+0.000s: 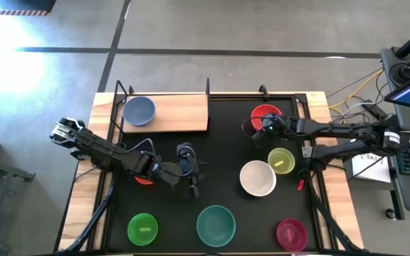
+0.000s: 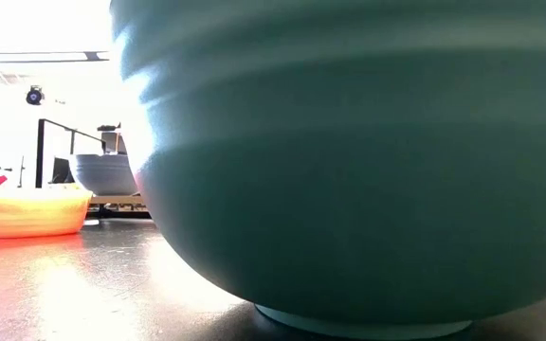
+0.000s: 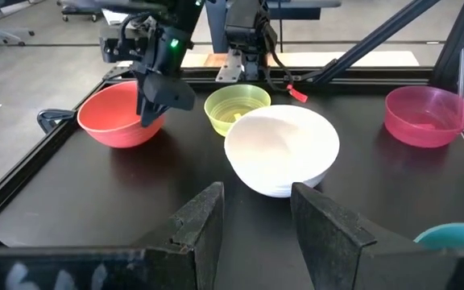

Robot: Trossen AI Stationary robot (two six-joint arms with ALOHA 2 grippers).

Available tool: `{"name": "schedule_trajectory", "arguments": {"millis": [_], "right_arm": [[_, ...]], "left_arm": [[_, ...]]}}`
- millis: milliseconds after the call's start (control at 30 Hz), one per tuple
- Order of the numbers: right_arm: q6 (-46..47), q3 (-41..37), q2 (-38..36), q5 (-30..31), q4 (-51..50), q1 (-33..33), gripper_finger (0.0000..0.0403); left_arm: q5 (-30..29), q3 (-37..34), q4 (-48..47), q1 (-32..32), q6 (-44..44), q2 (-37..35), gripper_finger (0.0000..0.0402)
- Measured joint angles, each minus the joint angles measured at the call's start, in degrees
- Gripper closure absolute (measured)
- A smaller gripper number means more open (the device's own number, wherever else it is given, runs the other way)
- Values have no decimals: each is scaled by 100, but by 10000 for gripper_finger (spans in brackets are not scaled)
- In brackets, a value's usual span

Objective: Place and stack bowls onto a shelf
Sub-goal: Stack the orange bowl on top of the blue bowl on the shelf

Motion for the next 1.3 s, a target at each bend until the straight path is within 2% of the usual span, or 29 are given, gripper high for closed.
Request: {"name": "schedule_trajectory", "arguments": {"millis": [267,400,567,700,867,1133,1300], "right_arm": [[-3,0,449,-44,12,-25,242],[-57,0,547,-44,16,-25,289],[-203,0,541,-34,19,-25,379],[-365,0,431,-222,19,-29,390],[-480,156,140,-1178,-7,-20,394],[-1283,666,-157,-3509,2,265,395],[-1939,893,-161,-4340,-8,745,394]], "left_arm": [[-2,0,2,0,2,0,272],[-2,0,2,0,0,0,272],[-2,0,4,0,0,0,272],[-2,0,4,0,0,0,272],[-2,0,12,5,0,0,272],[-2,0,77,74,230,129,272],[0,0,145,132,654,131,272]]}}
